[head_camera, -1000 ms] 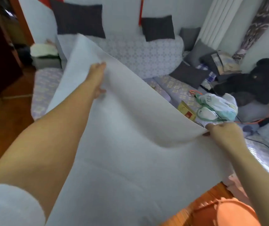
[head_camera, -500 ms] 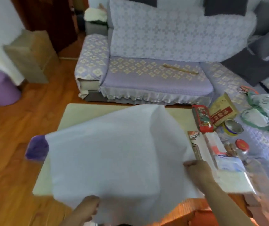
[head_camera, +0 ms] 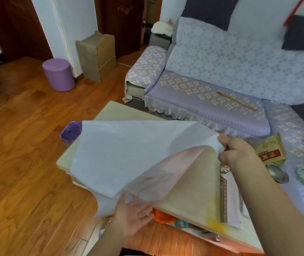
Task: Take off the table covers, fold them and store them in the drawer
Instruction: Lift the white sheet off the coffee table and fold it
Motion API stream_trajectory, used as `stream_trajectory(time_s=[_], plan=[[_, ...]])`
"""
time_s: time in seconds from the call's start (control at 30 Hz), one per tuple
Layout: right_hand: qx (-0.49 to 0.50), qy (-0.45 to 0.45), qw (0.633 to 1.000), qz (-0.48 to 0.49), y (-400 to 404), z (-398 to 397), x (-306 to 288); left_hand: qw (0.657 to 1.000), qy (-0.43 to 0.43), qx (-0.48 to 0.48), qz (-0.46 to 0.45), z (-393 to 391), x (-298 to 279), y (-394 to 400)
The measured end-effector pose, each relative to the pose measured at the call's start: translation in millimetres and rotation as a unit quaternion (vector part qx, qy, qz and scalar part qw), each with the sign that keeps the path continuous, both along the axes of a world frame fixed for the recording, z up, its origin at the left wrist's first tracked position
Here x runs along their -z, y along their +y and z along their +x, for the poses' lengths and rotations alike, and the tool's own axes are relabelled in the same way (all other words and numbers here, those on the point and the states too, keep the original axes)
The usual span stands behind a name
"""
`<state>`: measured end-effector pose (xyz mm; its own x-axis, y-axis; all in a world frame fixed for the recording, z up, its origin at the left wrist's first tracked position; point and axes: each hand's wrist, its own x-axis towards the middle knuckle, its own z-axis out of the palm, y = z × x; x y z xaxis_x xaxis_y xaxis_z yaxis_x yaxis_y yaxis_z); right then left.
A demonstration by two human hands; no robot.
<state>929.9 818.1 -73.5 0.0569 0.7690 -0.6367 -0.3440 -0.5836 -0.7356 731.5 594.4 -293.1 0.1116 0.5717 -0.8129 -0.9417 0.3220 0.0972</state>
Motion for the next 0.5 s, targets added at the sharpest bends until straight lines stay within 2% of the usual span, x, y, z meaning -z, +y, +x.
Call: stream_trajectory(time_s=[0.07,0.17,0.2,0.27,0.37,0.4,0.5], plan=[[-0.013,-0.003,1.0,-0.005,-6,13,-4,0.992,-0.053,-0.11,0.002,-2,2,7],[-0.013,-0.012,0.999,-0.03,-27,41,7,0.983,-0.081,-0.164,-0.028,-12,16,17],[-0.011,-0.019,0.999,-0.045,-36,49,12,0.986,-0.075,-0.144,-0.043,-11,18,20],[0.003,-0.03,0.997,-0.064,-51,64,26,0.996,-0.05,-0.037,-0.062,9,19,28],[0.011,-0.023,0.996,-0.083,-69,76,48,0.993,-0.008,0.086,-0.079,60,9,33],[0.018,-0.019,0.996,-0.084,-72,81,55,0.99,0.011,0.104,-0.093,72,10,34],[0.047,0.025,0.998,-0.037,-73,103,75,0.99,0.061,0.072,-0.101,89,9,38]])
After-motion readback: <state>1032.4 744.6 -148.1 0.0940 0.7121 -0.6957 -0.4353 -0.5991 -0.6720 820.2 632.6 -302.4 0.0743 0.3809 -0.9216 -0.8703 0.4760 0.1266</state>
